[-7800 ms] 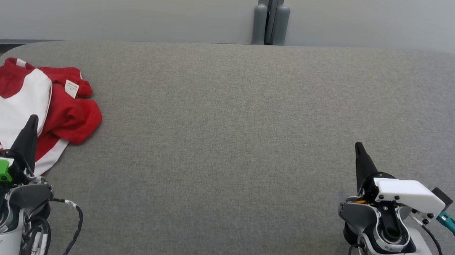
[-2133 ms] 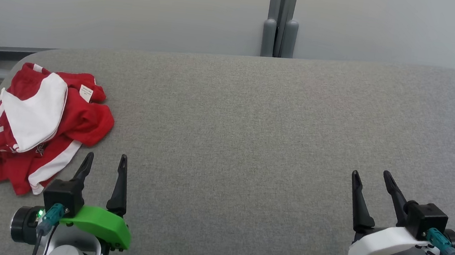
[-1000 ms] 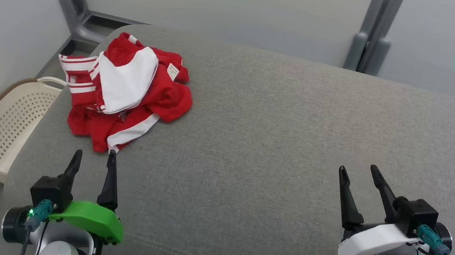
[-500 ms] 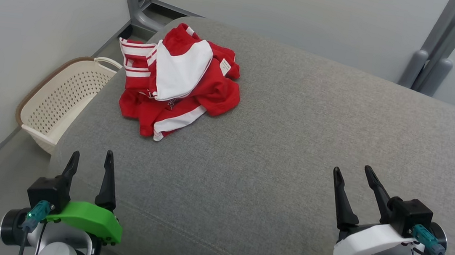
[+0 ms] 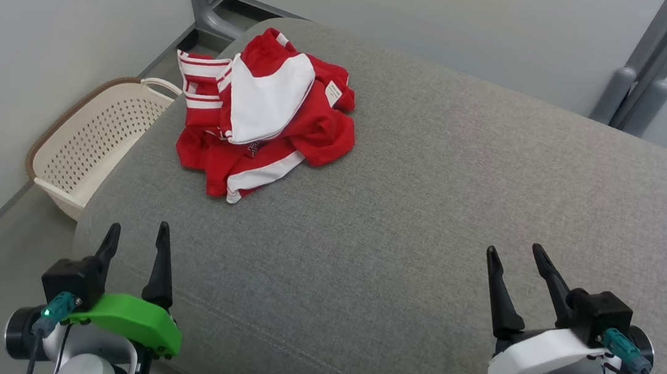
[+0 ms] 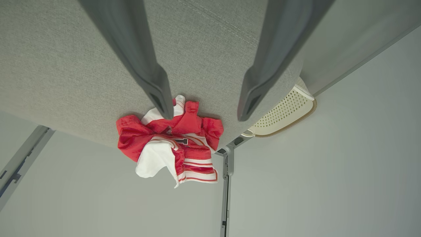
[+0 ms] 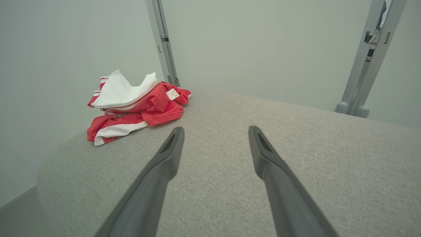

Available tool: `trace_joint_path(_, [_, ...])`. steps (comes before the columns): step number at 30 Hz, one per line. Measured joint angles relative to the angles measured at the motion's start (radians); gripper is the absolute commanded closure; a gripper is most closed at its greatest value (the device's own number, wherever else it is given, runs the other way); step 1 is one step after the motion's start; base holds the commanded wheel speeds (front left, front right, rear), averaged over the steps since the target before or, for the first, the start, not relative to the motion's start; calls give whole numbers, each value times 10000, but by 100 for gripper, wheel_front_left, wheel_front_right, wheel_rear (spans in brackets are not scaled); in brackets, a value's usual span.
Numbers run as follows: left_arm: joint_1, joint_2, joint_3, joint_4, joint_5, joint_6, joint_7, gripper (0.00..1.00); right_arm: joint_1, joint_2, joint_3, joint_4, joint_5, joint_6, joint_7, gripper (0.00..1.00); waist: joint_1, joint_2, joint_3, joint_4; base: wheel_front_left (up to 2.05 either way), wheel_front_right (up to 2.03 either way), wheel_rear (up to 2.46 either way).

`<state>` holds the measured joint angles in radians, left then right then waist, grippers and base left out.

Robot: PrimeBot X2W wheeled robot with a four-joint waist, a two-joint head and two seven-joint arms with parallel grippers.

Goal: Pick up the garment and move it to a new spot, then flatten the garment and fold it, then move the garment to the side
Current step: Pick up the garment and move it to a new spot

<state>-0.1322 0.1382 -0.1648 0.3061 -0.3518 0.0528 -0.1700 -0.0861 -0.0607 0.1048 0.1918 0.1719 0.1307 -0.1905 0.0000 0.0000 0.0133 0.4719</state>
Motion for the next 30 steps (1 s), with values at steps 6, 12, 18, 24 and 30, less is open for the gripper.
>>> trace_joint_path(6, [-832, 125, -19, -571, -311, -303, 579, 0, -21, -77, -63, -102, 0, 0, 88, 0, 0, 0, 119, -27, 0, 0, 0])
trace_joint_path(12, [-3016, 811, 92, -1538, -462, -754, 1691, 0, -182, -111, -23, -314, -56, 0, 217, 0, 0, 0, 318, -112, 0, 0, 0])
trace_joint_path(18, [-5191, 1296, 67, -1250, -673, -1126, 2894, 0, -400, -198, -29, -483, -82, 0, 270, 0, 0, 0, 553, -360, 0, 0, 0])
trace_joint_path(24, [-7435, 1611, -29, 859, -1294, -1498, 4596, 0, -766, -295, 121, -673, -102, 0, 318, 0, 0, 0, 980, -811, 0, 0, 0])
trace_joint_path(30, [-8497, 1954, 27, 3193, -1760, -1601, 5662, 0, -1069, -397, 380, -727, -102, 0, 349, 0, 0, 0, 1490, -1393, 0, 0, 0])
